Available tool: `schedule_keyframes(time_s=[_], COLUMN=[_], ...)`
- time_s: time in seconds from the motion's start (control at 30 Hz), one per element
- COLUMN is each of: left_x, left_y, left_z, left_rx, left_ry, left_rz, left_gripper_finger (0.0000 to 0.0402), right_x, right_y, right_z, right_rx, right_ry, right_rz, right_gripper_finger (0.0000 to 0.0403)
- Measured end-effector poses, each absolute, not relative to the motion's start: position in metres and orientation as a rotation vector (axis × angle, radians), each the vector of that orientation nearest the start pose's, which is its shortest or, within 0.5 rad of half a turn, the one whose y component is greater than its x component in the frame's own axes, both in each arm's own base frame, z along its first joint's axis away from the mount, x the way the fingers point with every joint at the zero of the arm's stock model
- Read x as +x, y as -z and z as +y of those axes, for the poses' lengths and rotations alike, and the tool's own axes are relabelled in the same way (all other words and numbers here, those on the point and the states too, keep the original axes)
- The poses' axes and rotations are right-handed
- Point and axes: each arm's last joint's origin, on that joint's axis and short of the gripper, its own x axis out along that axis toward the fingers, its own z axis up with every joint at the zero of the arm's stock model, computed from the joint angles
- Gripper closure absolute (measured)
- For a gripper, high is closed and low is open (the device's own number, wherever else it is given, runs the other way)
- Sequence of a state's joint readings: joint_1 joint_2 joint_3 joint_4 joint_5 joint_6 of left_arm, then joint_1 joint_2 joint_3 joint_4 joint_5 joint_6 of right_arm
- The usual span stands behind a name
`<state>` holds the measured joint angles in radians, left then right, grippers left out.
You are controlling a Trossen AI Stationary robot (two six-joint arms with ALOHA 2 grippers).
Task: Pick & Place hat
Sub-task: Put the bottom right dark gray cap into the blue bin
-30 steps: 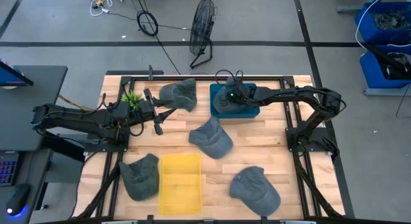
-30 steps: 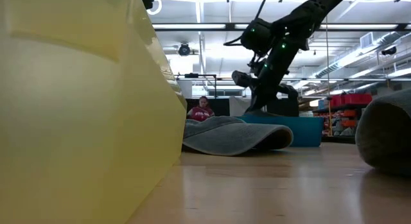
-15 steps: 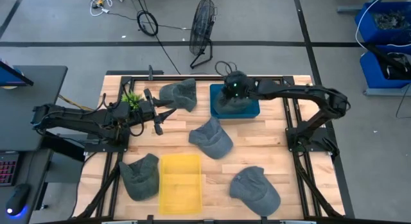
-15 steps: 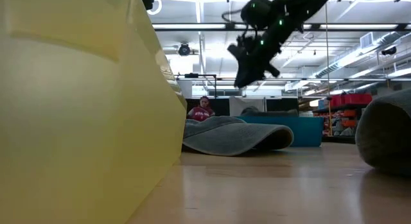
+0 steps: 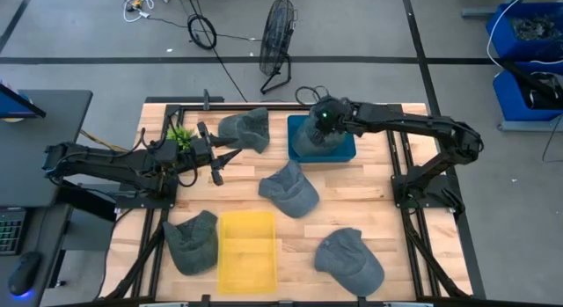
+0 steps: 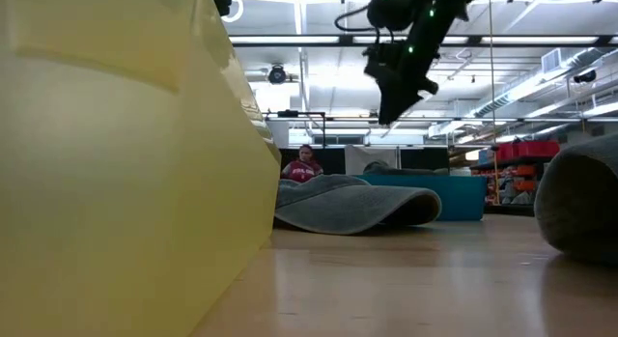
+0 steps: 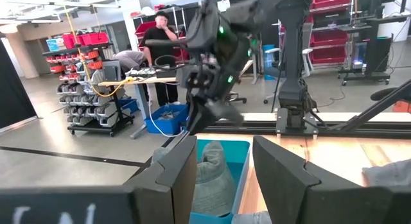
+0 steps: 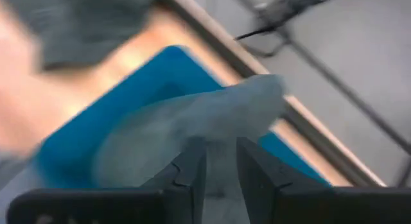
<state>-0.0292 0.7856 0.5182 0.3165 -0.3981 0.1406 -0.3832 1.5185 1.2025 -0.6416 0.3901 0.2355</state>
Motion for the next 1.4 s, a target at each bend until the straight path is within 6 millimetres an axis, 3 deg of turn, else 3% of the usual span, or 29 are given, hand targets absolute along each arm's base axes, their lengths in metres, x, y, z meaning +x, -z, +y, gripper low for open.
schedule_keyframes(time_s=[0.1,0.23,0.4,0.5,0.67,0.9,1.17,1.4], left_x=[0.180,0.180,0.180,0.180,0.180,0.180,0.180,0.180], left_y=[-0.288,-0.288,-0.289,-0.289,-0.289,-0.289,-0.289,-0.288], left_z=[0.006,0.006,0.006,0.006,0.006,0.006,0.006,0.006], left_rx=[0.129,0.128,0.126,0.126,0.126,0.127,0.129,0.130], left_ry=[-0.372,-0.372,-0.372,-0.372,-0.372,-0.372,-0.372,-0.372], left_rz=[-0.022,-0.023,-0.035,-0.036,-0.035,-0.034,-0.030,-0.027], left_gripper_finger=[0.0246,0.0246,0.0246,0.0246,0.0246,0.0246,0.0246,0.0246], right_x=[0.282,0.281,0.285,0.279,0.272,0.282,0.271,0.259], right_y=[-0.250,-0.229,-0.232,-0.231,-0.213,-0.176,-0.165,-0.154], right_z=[-0.132,-0.142,-0.158,-0.167,-0.177,-0.184,-0.164,-0.154], right_rx=[0.153,0.103,0.051,0.085,0.208,0.243,0.317,0.483], right_ry=[0.947,0.920,0.825,0.840,0.861,0.830,0.824,0.876], right_rz=[0.841,0.730,0.513,0.512,0.595,0.704,0.930,1.070], right_gripper_finger=[0.0316,0.0338,0.0394,0.0395,0.0399,0.0401,0.0402,0.0402])
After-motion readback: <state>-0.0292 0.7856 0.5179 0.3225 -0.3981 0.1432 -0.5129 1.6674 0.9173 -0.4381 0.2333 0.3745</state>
